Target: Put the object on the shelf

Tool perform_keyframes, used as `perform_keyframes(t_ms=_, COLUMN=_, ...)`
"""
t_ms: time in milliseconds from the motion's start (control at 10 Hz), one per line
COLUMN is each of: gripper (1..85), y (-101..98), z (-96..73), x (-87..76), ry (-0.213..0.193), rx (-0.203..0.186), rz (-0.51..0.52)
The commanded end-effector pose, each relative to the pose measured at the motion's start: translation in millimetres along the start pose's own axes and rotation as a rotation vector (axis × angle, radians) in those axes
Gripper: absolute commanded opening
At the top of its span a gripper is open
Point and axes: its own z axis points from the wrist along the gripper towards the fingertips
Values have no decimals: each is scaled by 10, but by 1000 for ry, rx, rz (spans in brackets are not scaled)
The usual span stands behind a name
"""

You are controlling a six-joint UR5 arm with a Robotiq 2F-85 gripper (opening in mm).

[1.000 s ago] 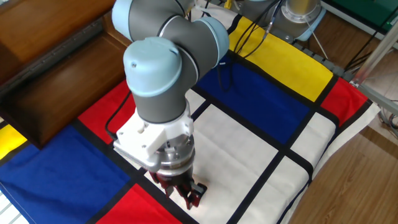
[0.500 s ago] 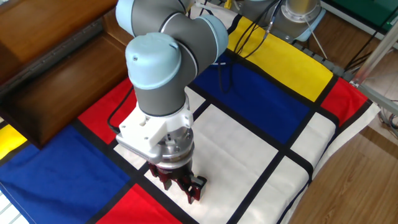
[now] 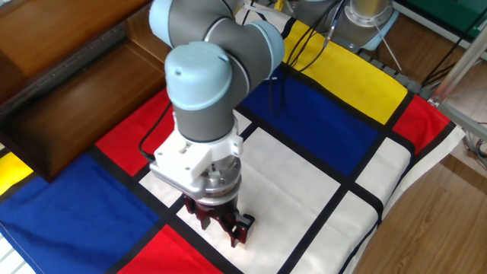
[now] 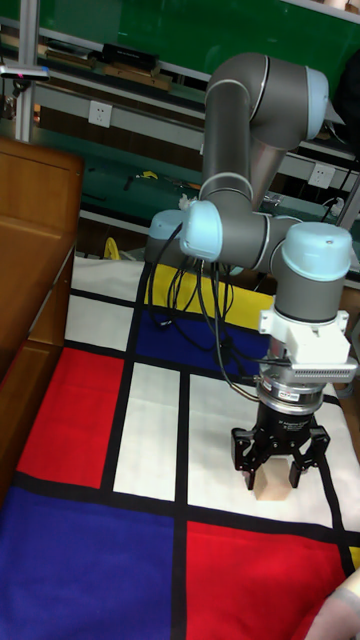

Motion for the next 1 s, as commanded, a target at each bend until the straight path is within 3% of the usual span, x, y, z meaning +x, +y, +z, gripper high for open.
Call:
perform_keyframes(t_ms=0, gripper=637, y=27, z=13, x=41, ry=-7, rx=47, rz=36)
perform_keyframes(t_ms=600, gripper=633, y=212, z=-17, x=135, ry=6, rx=71, rz=66)
perform_keyframes(t_ms=900, gripper=617, y=154, z=50, x=126, ry=-2, rx=73, rz=47)
